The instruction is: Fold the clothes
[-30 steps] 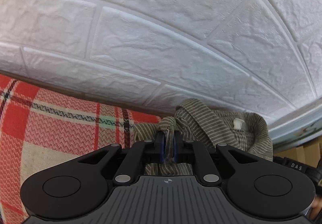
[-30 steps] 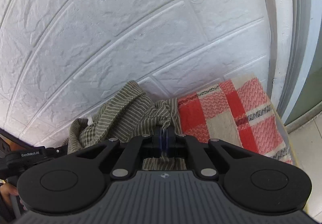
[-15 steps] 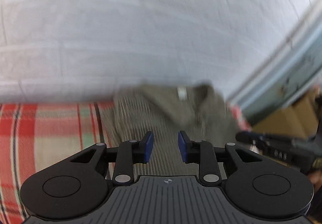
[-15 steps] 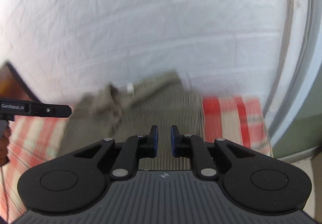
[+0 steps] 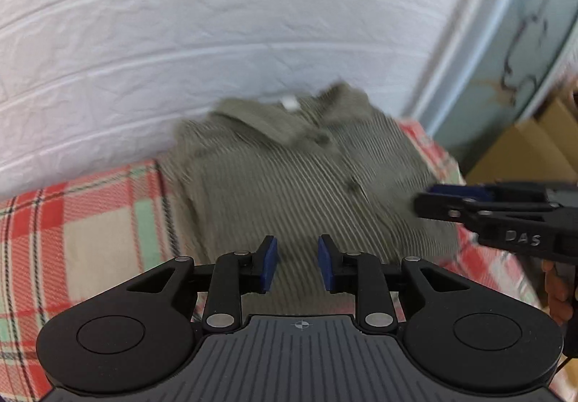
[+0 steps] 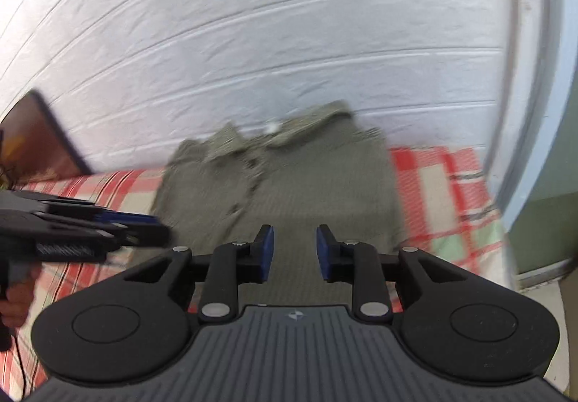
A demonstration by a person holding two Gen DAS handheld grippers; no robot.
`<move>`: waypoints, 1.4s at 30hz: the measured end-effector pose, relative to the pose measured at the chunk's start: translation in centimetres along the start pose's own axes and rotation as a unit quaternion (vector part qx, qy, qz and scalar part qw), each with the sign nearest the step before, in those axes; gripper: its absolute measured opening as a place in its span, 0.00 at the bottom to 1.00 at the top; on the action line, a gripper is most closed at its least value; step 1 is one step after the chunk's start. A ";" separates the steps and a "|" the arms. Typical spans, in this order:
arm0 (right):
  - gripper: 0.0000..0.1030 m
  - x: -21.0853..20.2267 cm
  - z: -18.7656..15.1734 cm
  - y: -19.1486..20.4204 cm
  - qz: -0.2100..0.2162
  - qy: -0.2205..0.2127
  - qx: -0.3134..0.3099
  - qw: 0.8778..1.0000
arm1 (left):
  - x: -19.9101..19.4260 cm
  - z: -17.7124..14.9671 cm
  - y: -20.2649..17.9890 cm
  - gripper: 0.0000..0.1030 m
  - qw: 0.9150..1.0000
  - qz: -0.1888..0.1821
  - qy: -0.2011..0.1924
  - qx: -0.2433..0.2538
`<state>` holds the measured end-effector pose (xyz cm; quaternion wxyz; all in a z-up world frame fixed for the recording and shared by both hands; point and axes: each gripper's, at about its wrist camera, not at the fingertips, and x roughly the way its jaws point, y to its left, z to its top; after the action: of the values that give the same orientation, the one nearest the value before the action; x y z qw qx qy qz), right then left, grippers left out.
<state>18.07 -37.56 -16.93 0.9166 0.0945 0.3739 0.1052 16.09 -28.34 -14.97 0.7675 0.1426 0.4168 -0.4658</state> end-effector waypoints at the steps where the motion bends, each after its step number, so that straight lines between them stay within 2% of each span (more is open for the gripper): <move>1: 0.27 0.3 -0.4 0.5 -0.004 0.005 -0.008 1.000 | 0.3 -0.6 -0.5 0.38 1.000 0.008 0.005 0.008; 3: 0.27 0.7 -0.7 0.7 -0.007 0.010 -0.013 1.000 | 1.0 -1.6 -0.8 0.38 1.000 0.020 0.008 0.020; 8: 0.28 1.7 -1.3 1.1 -0.013 0.024 -0.025 0.999 | 3.1 -2.4 -0.7 0.39 0.999 0.023 0.011 0.024; 10: 0.25 1.7 -1.3 1.1 -0.013 0.023 -0.025 0.999 | 1.5 -1.2 0.1 0.42 1.000 0.005 0.003 0.000; 12: 0.21 -0.1 0.7 0.2 0.002 -0.012 0.000 1.000 | -0.5 0.1 1.1 0.43 0.999 -0.017 -0.025 -0.028; 14: 0.20 -0.8 3.1 0.0 -0.002 -0.044 -0.009 0.999 | -1.4 2.1 2.3 0.45 0.997 -0.025 -0.051 -0.043; 18: 0.17 1.1 7.2 -0.3 -0.010 -0.074 -0.024 0.997 | -0.4 5.8 2.9 0.47 0.995 -0.021 -0.091 -0.040; 20: 0.17 2.8 7.8 -0.4 -0.011 -0.071 -0.024 0.997 | 1.0 6.9 3.3 0.48 0.995 -0.019 -0.092 -0.040; 24: 0.17 6.1 6.4 -0.8 -0.016 -0.042 -0.023 0.999 | 4.1 6.9 3.7 0.48 0.997 -0.007 -0.064 -0.034; 28: 0.17 8.1 4.3 -2.4 -0.023 -0.019 0.018 0.999 | 7.1 4.7 4.0 0.46 0.999 0.008 -0.033 -0.022; 30: 0.17 8.4 3.9 -2.9 -0.019 -0.018 0.031 0.999 | 7.3 4.3 4.0 0.46 0.999 0.011 -0.040 -0.020; 34: 0.20 7.0 5.0 -3.0 -0.015 -0.025 0.032 0.999 | 5.6 5.4 4.4 0.49 0.999 0.008 -0.038 -0.029; 36: 0.20 4.8 5.3 -3.2 -0.012 -0.045 0.036 0.998 | 3.0 5.2 4.7 0.55 0.998 0.018 -0.060 -0.029; 38: 0.20 2.6 4.7 -3.3 -0.011 -0.059 0.032 0.998 | 1.1 4.4 5.2 0.63 0.995 0.040 -0.087 -0.029; 41: 0.20 1.2 3.3 -3.6 -0.026 -0.056 0.020 0.998 | 0.9 3.7 6.6 0.63 0.992 0.074 -0.093 -0.047; 42: 0.20 1.2 3.2 -4.0 -0.033 -0.056 0.024 0.998 | 1.2 3.9 7.0 0.62 0.992 0.072 -0.091 -0.054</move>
<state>21.69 -41.40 -16.50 0.9365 0.1100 0.3272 0.0606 24.15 -27.76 -14.72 0.8404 0.0879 0.3579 -0.3973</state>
